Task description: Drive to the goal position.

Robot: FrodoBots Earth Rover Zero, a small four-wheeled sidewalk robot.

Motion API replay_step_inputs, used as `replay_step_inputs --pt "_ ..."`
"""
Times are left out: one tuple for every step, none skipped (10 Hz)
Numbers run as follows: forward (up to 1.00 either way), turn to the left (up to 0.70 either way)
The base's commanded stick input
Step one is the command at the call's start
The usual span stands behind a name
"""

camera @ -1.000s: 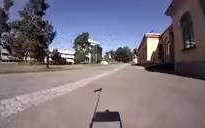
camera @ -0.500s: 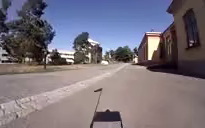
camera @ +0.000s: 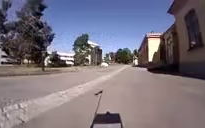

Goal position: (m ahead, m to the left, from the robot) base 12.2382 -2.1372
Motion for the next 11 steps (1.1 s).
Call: replay_step_inputs --pt "0.7 0.0" --pt "0.7 0.0" --pt "0.7 0.0" --pt "0.7 0.0" --pt "0.7 0.0" --pt "0.7 0.0" --pt "0.7 0.0" --pt "0.7 0.0" --pt "0.7 0.0" --pt "0.7 0.0" --pt "0.7 0.0"
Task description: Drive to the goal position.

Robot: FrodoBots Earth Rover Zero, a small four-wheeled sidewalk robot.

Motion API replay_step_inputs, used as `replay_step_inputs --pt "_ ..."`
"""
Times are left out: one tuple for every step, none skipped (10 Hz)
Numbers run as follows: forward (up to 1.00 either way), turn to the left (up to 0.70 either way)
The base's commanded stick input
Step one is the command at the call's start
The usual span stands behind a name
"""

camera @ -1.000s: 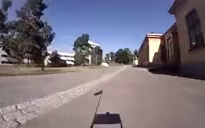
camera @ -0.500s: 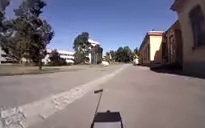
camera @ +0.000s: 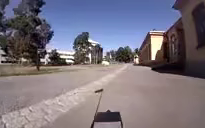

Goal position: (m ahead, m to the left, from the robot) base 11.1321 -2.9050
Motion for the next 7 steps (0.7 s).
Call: replay_step_inputs --pt "0.7 0.0" --pt "0.7 0.0" --pt "0.7 0.0" --pt "0.7 0.0" --pt "0.7 0.0" --pt "0.7 0.0" --pt "0.7 0.0"
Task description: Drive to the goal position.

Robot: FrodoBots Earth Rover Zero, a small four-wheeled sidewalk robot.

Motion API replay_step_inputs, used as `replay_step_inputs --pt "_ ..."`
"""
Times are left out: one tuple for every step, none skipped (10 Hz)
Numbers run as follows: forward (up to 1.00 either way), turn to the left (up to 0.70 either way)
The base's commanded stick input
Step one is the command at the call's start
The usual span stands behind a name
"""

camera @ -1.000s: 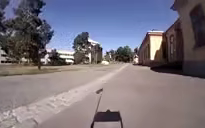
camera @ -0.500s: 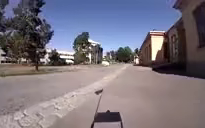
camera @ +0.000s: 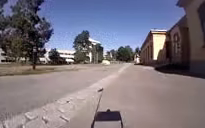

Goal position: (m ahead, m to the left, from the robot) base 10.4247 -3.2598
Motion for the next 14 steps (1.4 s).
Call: replay_step_inputs --pt "0.7 0.0" --pt "0.7 0.0" --pt "0.7 0.0" --pt "0.7 0.0" --pt "0.7 0.0" --pt "0.7 0.0" --pt "0.7 0.0" --pt "0.7 0.0" --pt "0.7 0.0" --pt "0.7 0.0" --pt "0.7 0.0" --pt "0.7 0.0" --pt "0.7 0.0" --pt "0.7 0.0"
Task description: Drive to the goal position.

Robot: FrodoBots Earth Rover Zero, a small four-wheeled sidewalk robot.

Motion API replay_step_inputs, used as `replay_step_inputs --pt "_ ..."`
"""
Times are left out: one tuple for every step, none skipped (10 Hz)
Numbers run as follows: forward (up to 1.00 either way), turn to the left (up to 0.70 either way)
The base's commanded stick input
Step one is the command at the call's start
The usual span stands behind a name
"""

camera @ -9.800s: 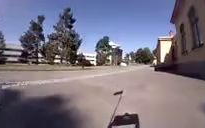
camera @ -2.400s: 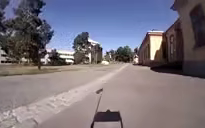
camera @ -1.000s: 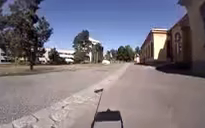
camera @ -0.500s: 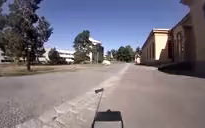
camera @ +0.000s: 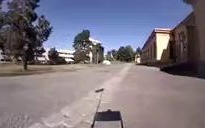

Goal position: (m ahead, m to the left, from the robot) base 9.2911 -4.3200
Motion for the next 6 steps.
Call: replay_step_inputs --pt "0.7 0.0" --pt "0.7 0.0" --pt "0.7 0.0" --pt "0.7 0.0" --pt "0.7 0.0" --pt "0.7 0.0"
